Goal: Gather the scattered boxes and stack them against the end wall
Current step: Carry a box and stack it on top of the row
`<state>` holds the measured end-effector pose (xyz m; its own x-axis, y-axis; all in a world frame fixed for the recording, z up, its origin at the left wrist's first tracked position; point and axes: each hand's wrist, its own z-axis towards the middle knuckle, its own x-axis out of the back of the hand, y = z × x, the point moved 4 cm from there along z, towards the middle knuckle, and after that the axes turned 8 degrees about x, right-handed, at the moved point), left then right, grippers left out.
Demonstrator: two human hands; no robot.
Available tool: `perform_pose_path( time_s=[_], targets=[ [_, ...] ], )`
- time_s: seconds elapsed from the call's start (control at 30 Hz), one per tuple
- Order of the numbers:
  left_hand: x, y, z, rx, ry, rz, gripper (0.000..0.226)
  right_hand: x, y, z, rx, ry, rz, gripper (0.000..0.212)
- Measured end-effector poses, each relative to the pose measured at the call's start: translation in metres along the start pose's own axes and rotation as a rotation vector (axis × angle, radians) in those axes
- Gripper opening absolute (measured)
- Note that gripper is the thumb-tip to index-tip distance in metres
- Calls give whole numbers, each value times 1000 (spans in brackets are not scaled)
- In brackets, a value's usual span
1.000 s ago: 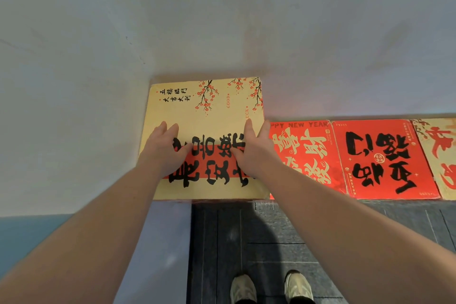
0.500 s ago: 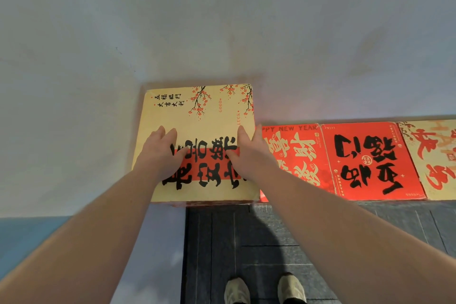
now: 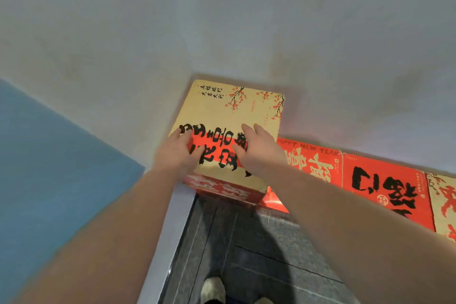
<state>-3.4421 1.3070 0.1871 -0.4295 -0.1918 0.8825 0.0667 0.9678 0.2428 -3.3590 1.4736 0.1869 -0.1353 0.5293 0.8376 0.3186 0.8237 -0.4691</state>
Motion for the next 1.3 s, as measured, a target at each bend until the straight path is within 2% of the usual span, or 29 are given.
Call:
perform_pose_path(
  time_s=[0.17,0.33,0.47,0.53,0.63,0.73,0.97,1.13,1.3],
  targets=[
    [-11,-54,-66,145,-10,-151,61,-29,-44,-24,159,-119,-100,57],
    [-35,-141,-138,334,25,-256,62,-76,-93,-62,319,-251,-215,52],
    [-61,-207,-231,481,69,-341,63,-127,-131,-124,454,-333,-286,42],
    [-80,-236,-293,556,92,-371,63,-150,-148,-171,524,-399,-325,46],
    [-109,-272,-400,686,159,-441,62,-181,-166,-253,631,-486,-408,52],
    [-142,-297,-527,816,250,-498,61,-211,-178,-349,739,-503,-477,53],
    [-254,-341,-851,1202,344,-634,61,-308,-229,-639,1140,-681,-538,54],
    [-344,-348,-1026,1429,433,-766,60,-375,-247,-828,1396,-782,-651,51],
    [-440,-360,-1179,1686,456,-915,59,-463,-243,-997,1586,-914,-774,54]
  ],
)
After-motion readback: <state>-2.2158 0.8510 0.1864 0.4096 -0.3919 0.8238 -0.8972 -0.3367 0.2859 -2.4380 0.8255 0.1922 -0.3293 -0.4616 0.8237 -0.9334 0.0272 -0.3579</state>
